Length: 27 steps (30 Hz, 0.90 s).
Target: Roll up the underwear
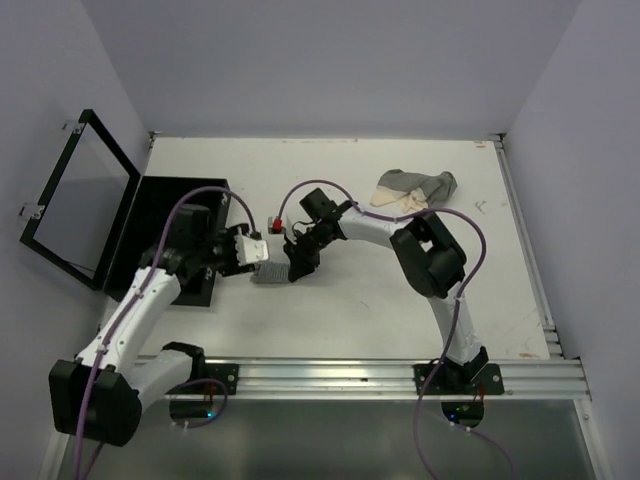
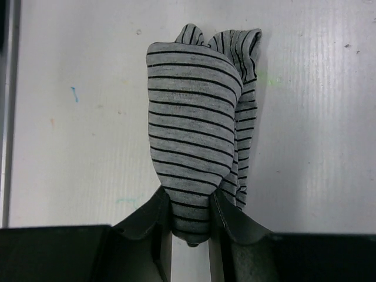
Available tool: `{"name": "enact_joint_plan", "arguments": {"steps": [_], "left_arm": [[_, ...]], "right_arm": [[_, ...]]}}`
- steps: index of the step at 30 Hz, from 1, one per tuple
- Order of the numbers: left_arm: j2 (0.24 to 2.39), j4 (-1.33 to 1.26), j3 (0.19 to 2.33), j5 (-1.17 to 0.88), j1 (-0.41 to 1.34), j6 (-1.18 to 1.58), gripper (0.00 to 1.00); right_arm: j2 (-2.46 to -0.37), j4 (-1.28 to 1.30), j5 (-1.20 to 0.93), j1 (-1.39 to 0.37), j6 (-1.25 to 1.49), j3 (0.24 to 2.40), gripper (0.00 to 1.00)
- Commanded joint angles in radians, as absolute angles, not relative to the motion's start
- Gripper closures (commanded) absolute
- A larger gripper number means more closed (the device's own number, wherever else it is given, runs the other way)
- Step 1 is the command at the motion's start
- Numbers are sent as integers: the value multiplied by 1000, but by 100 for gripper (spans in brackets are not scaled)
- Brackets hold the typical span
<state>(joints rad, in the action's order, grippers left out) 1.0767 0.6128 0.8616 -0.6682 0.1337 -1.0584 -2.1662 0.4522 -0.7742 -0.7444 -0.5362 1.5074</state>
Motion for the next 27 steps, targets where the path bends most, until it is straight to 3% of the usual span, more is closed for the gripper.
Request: {"name": "enact_joint_plan", "arguments": {"steps": [1, 6, 9, 20, 27], "left_arm": [[1017, 508, 688, -482, 297, -1170, 41], [1063, 371, 606, -308, 541, -1121, 40], [1144, 315, 623, -252, 592, -1095, 40], [1333, 184, 621, -173, 658, -1131, 41], [1503, 238, 669, -164, 673, -1105, 50]], "right_arm": [[-2313, 672, -782, -736, -470, 1511, 100], [-2358, 698, -847, -709, -431, 1557, 100], [-2370, 707, -864, -696, -422, 1568, 100], [-2418, 761, -891, -686, -445, 1604, 100], [-2434, 793, -905, -686, -462, 1629, 100]]}}
